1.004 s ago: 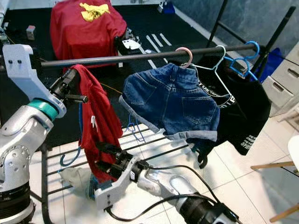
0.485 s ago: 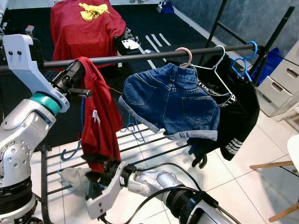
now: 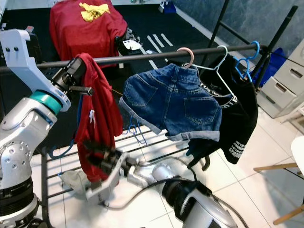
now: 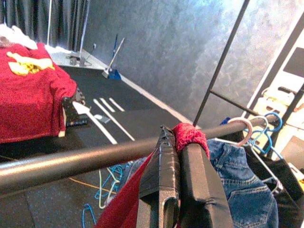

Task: Hang hanger

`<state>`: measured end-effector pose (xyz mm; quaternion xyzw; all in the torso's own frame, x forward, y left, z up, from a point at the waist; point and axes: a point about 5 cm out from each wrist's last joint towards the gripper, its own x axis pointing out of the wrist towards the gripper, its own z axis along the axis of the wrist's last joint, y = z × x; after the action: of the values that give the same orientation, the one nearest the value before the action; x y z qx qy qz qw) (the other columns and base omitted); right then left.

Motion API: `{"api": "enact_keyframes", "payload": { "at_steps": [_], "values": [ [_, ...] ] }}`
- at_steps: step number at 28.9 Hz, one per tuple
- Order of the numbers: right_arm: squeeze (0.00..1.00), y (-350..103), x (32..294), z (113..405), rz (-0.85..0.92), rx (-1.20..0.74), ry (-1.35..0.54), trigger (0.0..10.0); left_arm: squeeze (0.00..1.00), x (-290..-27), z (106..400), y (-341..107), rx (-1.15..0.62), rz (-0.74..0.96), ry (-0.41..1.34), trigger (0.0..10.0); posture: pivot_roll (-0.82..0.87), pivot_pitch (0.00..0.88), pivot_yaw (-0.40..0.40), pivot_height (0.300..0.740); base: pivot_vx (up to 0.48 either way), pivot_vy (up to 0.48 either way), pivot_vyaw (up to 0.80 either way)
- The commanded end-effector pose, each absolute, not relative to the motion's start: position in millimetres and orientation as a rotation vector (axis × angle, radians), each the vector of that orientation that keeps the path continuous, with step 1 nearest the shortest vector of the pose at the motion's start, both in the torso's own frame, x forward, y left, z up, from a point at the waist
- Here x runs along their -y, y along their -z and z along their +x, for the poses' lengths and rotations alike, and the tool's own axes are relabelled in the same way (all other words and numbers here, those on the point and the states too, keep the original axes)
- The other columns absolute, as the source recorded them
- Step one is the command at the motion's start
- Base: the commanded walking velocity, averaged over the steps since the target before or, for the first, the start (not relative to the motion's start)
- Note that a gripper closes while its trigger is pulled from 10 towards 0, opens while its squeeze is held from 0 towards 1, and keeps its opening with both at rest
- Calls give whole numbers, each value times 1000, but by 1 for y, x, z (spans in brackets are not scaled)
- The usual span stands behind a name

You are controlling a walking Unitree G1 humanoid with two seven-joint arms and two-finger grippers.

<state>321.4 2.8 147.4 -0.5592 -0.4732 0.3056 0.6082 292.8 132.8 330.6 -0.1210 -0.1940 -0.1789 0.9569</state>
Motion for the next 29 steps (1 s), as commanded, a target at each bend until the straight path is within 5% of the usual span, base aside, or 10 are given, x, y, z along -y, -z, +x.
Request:
{"api": "enact_keyframes", "payload": {
  "at_steps": [1, 16, 17, 19, 20, 29],
  "values": [
    [0, -148, -5, 322, -1275, 1090, -690, 10000, 0, -128, 287, -339, 427, -252, 397, 0, -32, 136, 32, 740, 0, 0, 0],
    [0, -136, -35, 317, -1342, 1052, -848, 10000, 0, -118, 283, -342, 431, -280, 441, 0, -14, 135, 27, 740, 0, 0, 0],
    [0, -135, -35, 318, -1357, 1033, -845, 7686, 0, -118, 282, -342, 432, -282, 441, 0, -9, 137, 26, 740, 0, 0, 0],
    [0, -135, -34, 319, -1365, 1023, -839, 7686, 0, -118, 282, -343, 432, -284, 440, 0, -9, 137, 26, 740, 0, 0, 0],
    [0, -135, -34, 321, -1378, 1015, -828, 0, 0, -118, 282, -343, 431, -285, 440, 0, -5, 138, 27, 740, 0, 0, 0],
    [0, -142, -26, 335, -1433, 948, -749, 0, 0, -118, 281, -343, 432, -291, 441, 0, -3, 137, 29, 740, 0, 0, 0]
  ]
}}
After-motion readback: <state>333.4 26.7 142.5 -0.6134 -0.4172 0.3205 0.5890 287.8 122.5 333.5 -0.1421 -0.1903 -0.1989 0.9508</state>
